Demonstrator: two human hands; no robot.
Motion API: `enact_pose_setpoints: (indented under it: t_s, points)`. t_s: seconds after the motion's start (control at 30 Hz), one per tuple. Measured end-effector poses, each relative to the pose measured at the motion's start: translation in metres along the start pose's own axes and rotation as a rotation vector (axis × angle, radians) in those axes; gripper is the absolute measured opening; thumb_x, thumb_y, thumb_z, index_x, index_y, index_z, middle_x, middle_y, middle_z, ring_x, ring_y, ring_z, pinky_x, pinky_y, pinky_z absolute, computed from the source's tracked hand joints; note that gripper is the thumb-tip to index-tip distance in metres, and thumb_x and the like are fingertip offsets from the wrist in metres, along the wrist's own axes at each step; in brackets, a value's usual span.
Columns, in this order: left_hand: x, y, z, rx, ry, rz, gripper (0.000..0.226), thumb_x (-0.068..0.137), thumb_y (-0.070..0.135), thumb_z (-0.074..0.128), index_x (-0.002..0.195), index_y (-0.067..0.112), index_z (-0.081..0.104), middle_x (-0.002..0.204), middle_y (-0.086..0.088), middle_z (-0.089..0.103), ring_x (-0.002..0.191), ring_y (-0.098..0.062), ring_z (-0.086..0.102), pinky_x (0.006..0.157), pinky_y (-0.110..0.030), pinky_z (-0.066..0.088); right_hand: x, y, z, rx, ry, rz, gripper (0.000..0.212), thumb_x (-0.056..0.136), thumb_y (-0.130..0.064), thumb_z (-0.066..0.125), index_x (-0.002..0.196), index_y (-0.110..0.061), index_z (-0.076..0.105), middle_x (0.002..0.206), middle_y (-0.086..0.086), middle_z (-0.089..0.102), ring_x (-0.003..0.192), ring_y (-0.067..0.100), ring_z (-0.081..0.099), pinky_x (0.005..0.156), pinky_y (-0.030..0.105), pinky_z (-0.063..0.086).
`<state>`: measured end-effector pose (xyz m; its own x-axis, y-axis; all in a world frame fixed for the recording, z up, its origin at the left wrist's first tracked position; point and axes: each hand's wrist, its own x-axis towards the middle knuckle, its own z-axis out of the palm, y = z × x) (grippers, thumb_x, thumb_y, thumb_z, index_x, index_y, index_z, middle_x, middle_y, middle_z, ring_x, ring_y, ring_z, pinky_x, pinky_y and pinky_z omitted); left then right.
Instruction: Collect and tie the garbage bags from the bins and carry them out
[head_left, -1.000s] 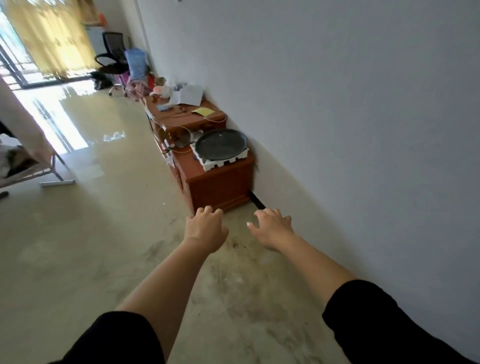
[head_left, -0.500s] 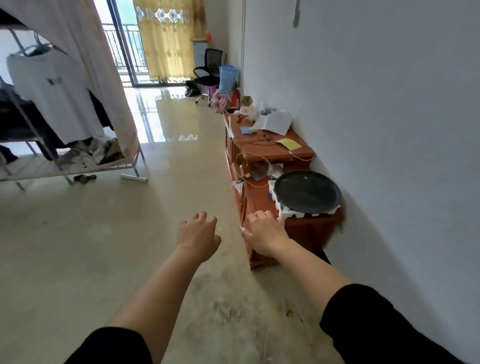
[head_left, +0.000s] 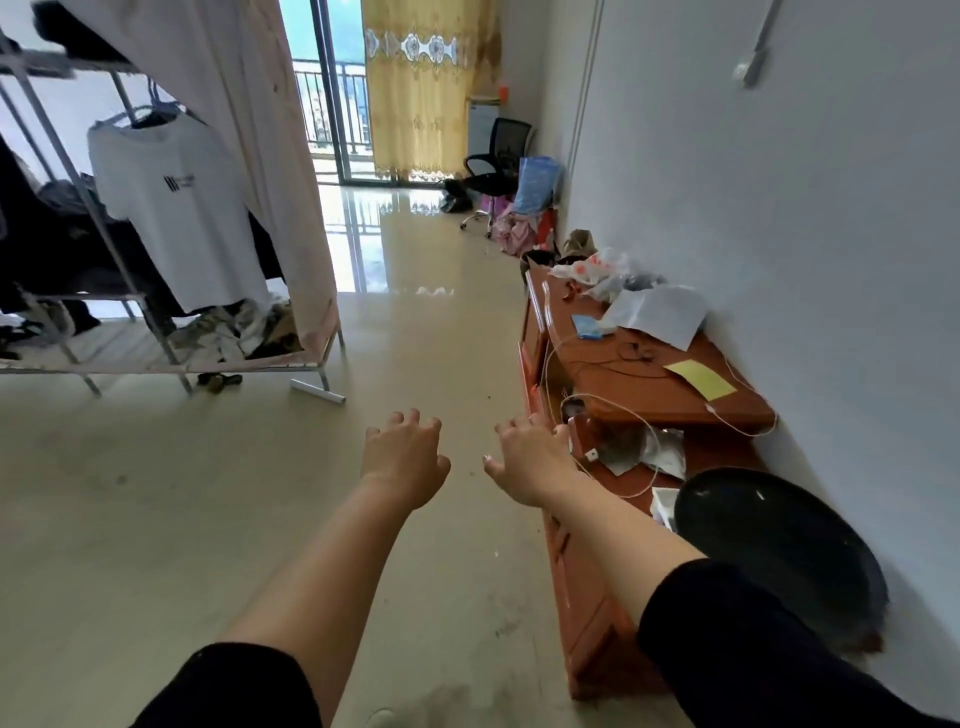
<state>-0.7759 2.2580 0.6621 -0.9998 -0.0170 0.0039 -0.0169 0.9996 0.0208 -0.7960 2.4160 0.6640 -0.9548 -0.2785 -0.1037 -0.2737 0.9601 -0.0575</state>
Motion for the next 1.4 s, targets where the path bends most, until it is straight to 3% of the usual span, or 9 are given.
enact_pose_setpoints:
  t_s: [0.27,0.47,0.97,1.23,1.4]
  points:
    - [0.227,-0.113,-0.025,0.024,-0.005,0.033,0.046,0.091,0.035,0.048,0.134,0.018,0.047,0.132,-0.007,0.049,0.124,-0.025,0.045,0.091,-0.039,0.042,0.238,-0.049,-0.038,0.036,0.04,0.056,0.054,0.093,-0.043,0.049,0.139,-0.014,0.041,0.142,0.009,0.044,0.132,0.027,0.039,0.105,0.053,0.029]
    - [0.358,-0.158,-0.03,-0.004,-0.012,0.053,0.046,0.091,0.035,0.047,0.134,0.018,0.046,0.132,-0.007,0.049,0.124,-0.025,0.044,0.091,-0.04,0.043,0.373,-0.053,-0.063,0.053,0.049,0.091,0.055,0.092,-0.042,0.051,0.138,-0.014,0.041,0.14,0.008,0.045,0.13,0.027,0.04,0.104,0.052,0.031]
    - [0.802,-0.199,-0.021,-0.1,-0.011,0.096,0.046,0.092,0.039,0.047,0.135,0.021,0.047,0.135,-0.005,0.048,0.125,-0.023,0.043,0.095,-0.038,0.038,0.812,0.021,-0.116,0.007,0.003,0.11,0.057,0.091,-0.043,0.053,0.139,-0.015,0.04,0.141,0.009,0.043,0.132,0.027,0.036,0.104,0.052,0.031]
    - [1.023,-0.242,-0.019,-0.035,0.009,0.074,0.047,0.094,0.041,0.044,0.135,0.019,0.046,0.134,-0.006,0.049,0.125,-0.024,0.044,0.095,-0.04,0.039,1.027,0.04,-0.134,0.003,0.022,0.099,0.054,0.093,-0.039,0.051,0.139,-0.014,0.038,0.142,0.009,0.041,0.133,0.028,0.035,0.105,0.053,0.029]
    - [1.197,-0.27,-0.021,-0.001,0.034,0.143,0.046,0.095,0.041,0.043,0.134,0.018,0.047,0.134,-0.007,0.049,0.124,-0.025,0.045,0.095,-0.04,0.039,1.19,0.068,-0.148,0.014,-0.031,0.222,0.061,0.094,-0.042,0.049,0.144,-0.013,0.03,0.147,0.01,0.034,0.138,0.029,0.027,0.108,0.055,0.024]
